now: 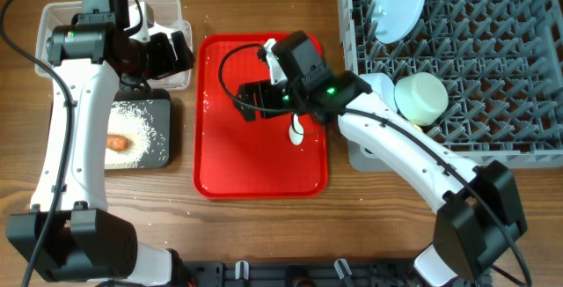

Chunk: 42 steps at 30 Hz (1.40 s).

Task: Sort waste into correct bins and load items into the dishwasher rack
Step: 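Move the right gripper back to the red tray toward the white spoon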

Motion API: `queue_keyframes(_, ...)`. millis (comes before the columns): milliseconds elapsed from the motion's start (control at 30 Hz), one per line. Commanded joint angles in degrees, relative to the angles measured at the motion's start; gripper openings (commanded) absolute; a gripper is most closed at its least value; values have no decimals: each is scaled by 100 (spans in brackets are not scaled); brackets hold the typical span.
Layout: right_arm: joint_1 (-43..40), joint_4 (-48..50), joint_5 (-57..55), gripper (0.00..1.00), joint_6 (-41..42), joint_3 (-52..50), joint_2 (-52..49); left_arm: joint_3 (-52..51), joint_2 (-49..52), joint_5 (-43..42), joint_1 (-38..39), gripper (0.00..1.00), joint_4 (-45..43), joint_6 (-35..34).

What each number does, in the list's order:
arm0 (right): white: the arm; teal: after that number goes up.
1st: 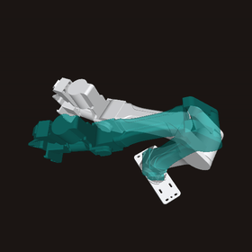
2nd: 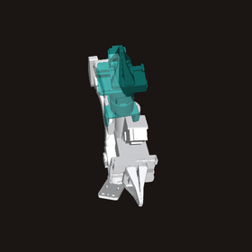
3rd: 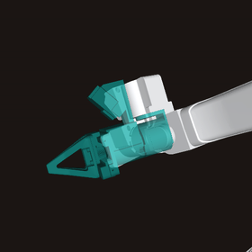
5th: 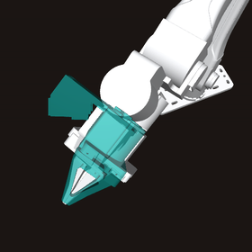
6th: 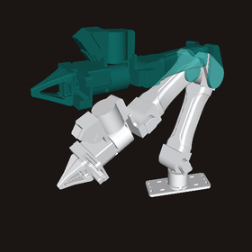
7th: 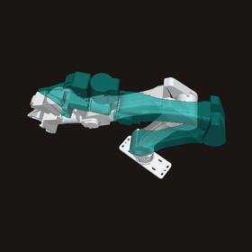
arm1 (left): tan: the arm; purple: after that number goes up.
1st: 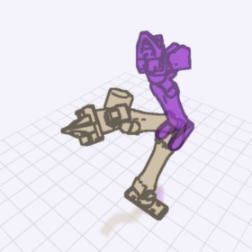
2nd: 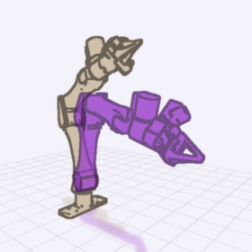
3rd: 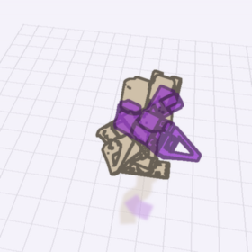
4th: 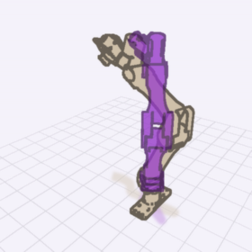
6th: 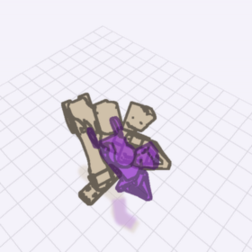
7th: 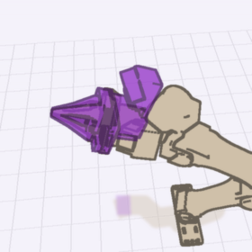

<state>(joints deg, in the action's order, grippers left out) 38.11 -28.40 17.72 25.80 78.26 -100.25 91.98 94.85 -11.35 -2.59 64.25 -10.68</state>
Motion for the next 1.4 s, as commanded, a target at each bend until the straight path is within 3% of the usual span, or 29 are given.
queue_keyframes(0,35,212,-74,100,535,92,-17,70,-13,35,-15,100,-11,-7)
queue_keyframes(133,92,308,-210,91,289,92,-68,70,-13,35,-15,100,-11,-7)
queue_keyframes(300,417,188,-857,92,595,92,-238,70,-13,35,-15,100,-11,-7)
queue_keyframes(433,442,-629,-870,95,616,280,-236,70,-13,35,-15,100,-11,-7)
queue_keyframes(567,435,-2039,-1429,99,413,1373,-254,70,-13,35,-15,100,-11,-7)
queue_keyframes(767,426,-2203,-2317,98,9,1510,-1003,70,-13,35,-15,100,-11,-7)
queue_keyframes(867,422,-2201,-2745,92,-168,1510,-1779,70,-13,35,-15,100,-11,-7)
queue_keyframes(967,317,-2402,-3294,83,-83,1499,-1937,70,-13,35,-15,100,-9,-7)
queue_keyframes(1233,162,-1598,-2732,71,-284,634,-1956,70,-13,35,-15,100,-11,-7)
queue_keyframes(1300,155,-1270,-2686,65,-343,332,-1956,70,-13,35,-15,100,-11,-7)
queue_keyframes(1367,155,-990,-2675,52,-332,2,-1956,70,-13,35,-15,100,-11,-7)
